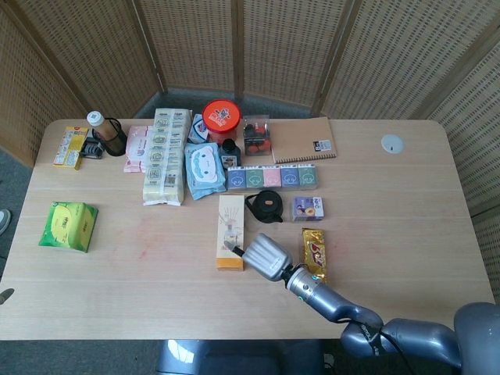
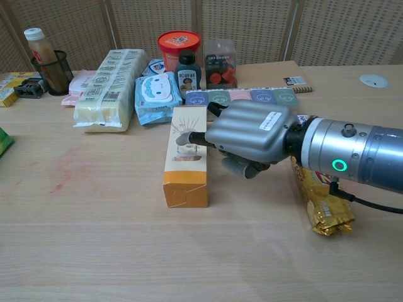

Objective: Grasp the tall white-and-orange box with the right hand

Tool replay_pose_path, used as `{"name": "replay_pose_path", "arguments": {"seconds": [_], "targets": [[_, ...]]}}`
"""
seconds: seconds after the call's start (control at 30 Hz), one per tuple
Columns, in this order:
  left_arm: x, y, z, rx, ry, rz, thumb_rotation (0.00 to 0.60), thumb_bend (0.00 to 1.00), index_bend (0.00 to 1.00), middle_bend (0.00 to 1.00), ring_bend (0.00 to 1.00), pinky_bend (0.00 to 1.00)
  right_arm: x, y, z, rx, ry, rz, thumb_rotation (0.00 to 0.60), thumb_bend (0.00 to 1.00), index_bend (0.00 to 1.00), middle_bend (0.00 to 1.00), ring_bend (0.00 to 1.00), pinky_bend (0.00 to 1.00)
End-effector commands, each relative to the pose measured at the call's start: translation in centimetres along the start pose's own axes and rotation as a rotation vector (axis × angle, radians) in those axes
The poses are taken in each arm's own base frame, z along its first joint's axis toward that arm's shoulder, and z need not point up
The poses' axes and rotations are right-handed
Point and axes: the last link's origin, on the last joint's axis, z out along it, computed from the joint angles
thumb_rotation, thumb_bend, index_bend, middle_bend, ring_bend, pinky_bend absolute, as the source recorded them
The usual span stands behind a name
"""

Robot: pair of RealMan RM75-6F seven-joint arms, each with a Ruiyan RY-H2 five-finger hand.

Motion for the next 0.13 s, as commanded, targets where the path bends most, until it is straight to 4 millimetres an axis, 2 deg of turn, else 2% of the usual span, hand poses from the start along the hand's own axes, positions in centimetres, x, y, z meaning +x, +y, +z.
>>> {"name": "replay_pose_path", "arguments": {"seconds": [0.03, 0.13], "targets": [[-0.02, -0.01, 0.02, 0.000, -0.001, 0.001, 0.600, 0.00, 0.00, 0.00, 0.00, 0.05, -0.02, -0.05, -0.01, -0.001, -0.005, -0.004, 0.600, 0.63, 0.01, 0.78, 0.97, 1.00], [-0.02, -0.01, 0.05, -0.001, -0.001, 0.001, 0.600, 0.00, 0.00, 0.00, 0.00, 0.05, -0.23, -0.02, -0.04, -0.006, -0.015, -0.005, 0.600, 0.63, 0.02, 0.78, 0.97, 1.00]]}}
